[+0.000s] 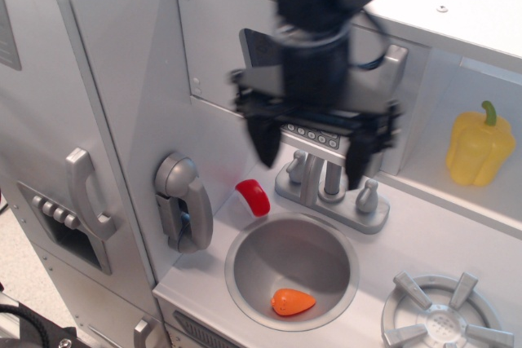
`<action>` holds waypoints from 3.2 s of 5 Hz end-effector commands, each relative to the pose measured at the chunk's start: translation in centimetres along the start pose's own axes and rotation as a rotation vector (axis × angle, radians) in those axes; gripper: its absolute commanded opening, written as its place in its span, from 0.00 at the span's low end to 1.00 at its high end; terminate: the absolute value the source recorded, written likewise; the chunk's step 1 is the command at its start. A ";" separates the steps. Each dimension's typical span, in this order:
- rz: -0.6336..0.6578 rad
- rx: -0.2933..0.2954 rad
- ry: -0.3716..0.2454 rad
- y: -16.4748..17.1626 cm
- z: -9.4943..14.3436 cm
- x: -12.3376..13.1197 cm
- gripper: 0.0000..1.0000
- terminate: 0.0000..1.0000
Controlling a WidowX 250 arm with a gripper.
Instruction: Open microwave
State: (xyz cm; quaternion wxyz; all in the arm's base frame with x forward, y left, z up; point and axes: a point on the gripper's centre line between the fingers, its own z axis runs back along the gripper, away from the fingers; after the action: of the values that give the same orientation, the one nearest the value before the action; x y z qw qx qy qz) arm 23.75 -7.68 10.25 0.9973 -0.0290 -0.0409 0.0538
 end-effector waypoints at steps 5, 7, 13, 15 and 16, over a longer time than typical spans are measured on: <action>-0.035 -0.020 -0.232 -2.7 1.4 6.9 1.00 0.00; -0.043 -0.035 -0.275 -2.4 1.0 7.8 0.00 0.00; -0.122 -0.067 -0.209 1.0 2.5 0.5 1.00 0.00; -0.158 -0.033 -0.072 -2.2 1.9 -3.0 1.00 0.00; -0.131 -0.048 -0.054 -5.8 1.3 -2.0 1.00 0.00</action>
State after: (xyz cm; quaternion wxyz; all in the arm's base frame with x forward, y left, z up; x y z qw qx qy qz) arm 21.96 -13.49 10.23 0.9978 -0.0377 -0.0534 -0.0101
